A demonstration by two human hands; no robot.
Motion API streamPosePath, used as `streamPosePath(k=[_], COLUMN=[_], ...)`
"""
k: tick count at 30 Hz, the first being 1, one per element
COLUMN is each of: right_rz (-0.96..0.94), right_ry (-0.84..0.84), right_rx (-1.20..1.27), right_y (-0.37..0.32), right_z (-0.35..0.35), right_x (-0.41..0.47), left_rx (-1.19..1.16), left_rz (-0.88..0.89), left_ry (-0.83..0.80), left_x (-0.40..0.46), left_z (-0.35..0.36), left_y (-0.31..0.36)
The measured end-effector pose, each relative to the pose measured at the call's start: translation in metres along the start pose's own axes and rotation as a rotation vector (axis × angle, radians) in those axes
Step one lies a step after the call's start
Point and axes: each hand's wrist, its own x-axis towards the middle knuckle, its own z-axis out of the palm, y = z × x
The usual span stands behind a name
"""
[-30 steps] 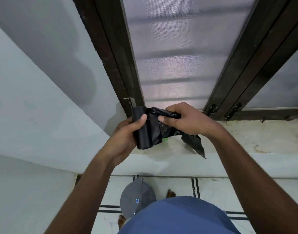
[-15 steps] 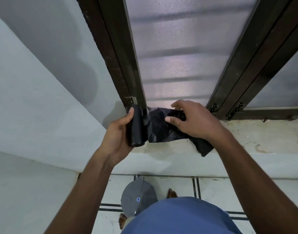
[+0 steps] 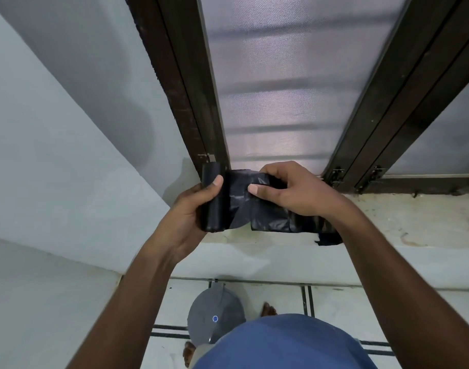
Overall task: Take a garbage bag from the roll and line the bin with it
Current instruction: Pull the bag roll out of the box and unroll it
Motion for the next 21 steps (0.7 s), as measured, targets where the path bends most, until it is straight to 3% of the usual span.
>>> streamPosePath(k=[11, 21], right_rz=[0.054, 0.010], right_ry=[-0.076, 0.051], right_rx=[-0.024, 0.008], right_y=[0.003, 0.005], right_z=[0.003, 0.016], right_x=[-0.001, 0.000], left_rx=[0.068, 0.046], left_rz=[0.059, 0.064], left_ry=[-0.003, 0.015], left_x=[0.012, 0.025], left_z=[-0.002, 0.005], left_y=[-0.015, -0.015])
